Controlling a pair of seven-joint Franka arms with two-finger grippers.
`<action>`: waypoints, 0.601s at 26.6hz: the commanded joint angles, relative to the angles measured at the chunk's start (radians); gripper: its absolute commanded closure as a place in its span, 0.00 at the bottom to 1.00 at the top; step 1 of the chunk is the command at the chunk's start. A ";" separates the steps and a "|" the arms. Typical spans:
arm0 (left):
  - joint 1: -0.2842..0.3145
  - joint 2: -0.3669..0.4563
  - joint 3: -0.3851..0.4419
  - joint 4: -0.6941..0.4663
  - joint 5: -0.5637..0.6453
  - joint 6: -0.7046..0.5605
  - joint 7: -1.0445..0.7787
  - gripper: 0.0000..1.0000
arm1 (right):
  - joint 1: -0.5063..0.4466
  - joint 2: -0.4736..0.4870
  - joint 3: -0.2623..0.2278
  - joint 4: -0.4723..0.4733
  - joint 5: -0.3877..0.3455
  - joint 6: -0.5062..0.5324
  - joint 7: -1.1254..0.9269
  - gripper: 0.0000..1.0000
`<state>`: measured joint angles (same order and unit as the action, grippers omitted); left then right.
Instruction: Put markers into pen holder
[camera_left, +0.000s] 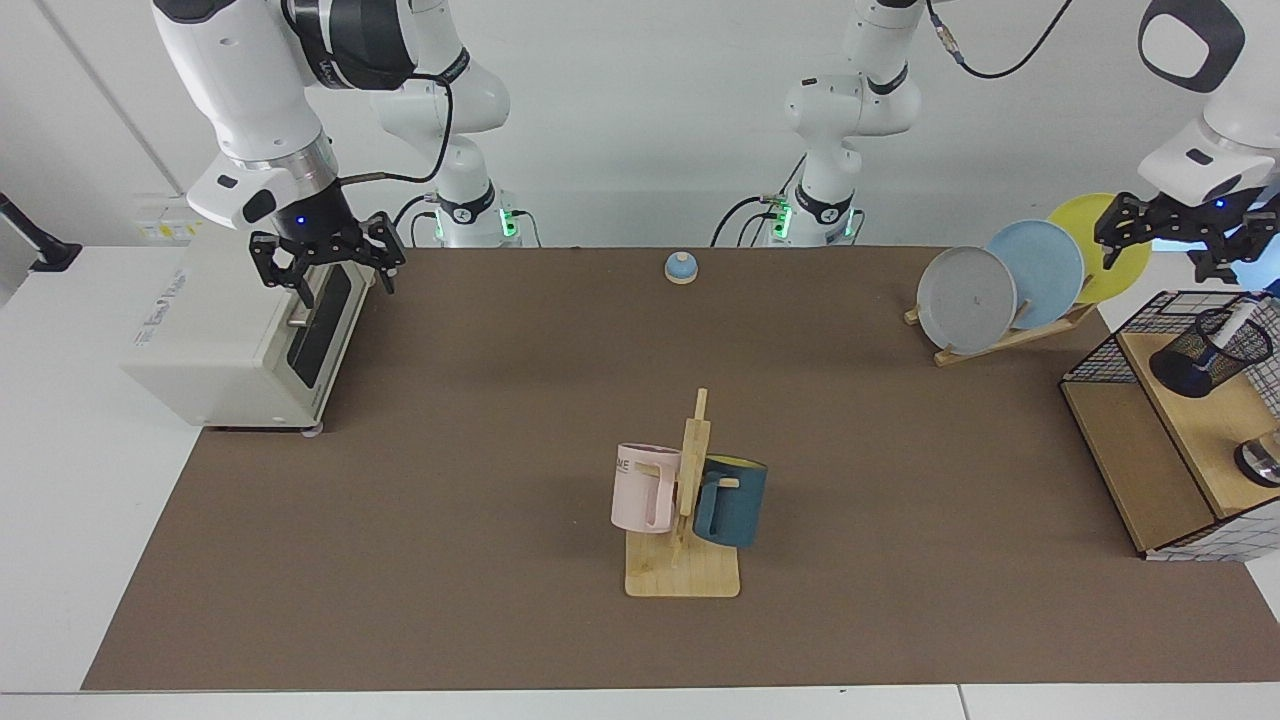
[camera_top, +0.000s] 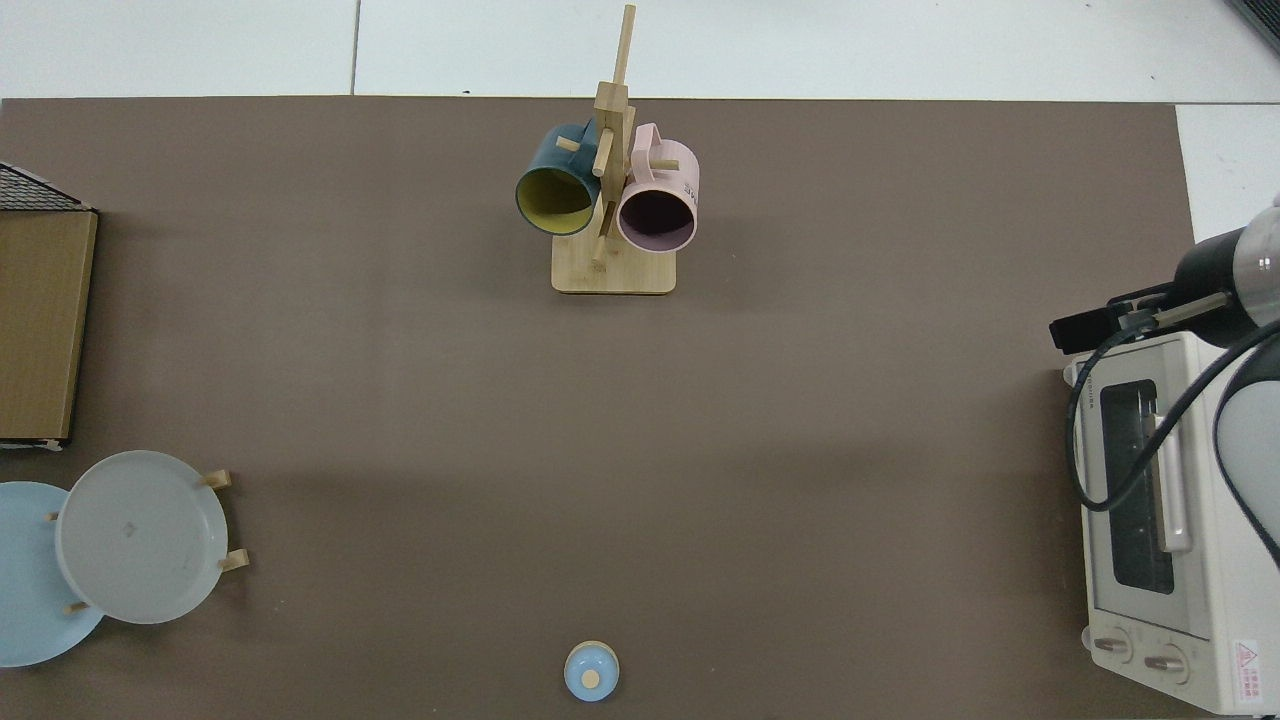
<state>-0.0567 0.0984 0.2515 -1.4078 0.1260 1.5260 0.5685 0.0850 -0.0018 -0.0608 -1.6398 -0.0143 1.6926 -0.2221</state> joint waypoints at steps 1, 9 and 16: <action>0.021 -0.032 -0.113 0.058 -0.072 -0.122 -0.274 0.00 | -0.008 -0.007 0.006 -0.008 0.000 0.009 -0.025 0.00; 0.058 -0.042 -0.383 0.069 -0.066 -0.185 -0.602 0.00 | -0.008 -0.007 0.006 -0.003 0.013 0.009 -0.013 0.00; 0.080 -0.048 -0.466 0.067 -0.159 -0.161 -0.766 0.00 | -0.014 -0.009 0.006 -0.003 0.016 0.009 -0.006 0.00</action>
<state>-0.0279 0.0521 -0.1848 -1.3551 0.0494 1.3663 -0.1479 0.0850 -0.0018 -0.0605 -1.6380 -0.0127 1.6939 -0.2221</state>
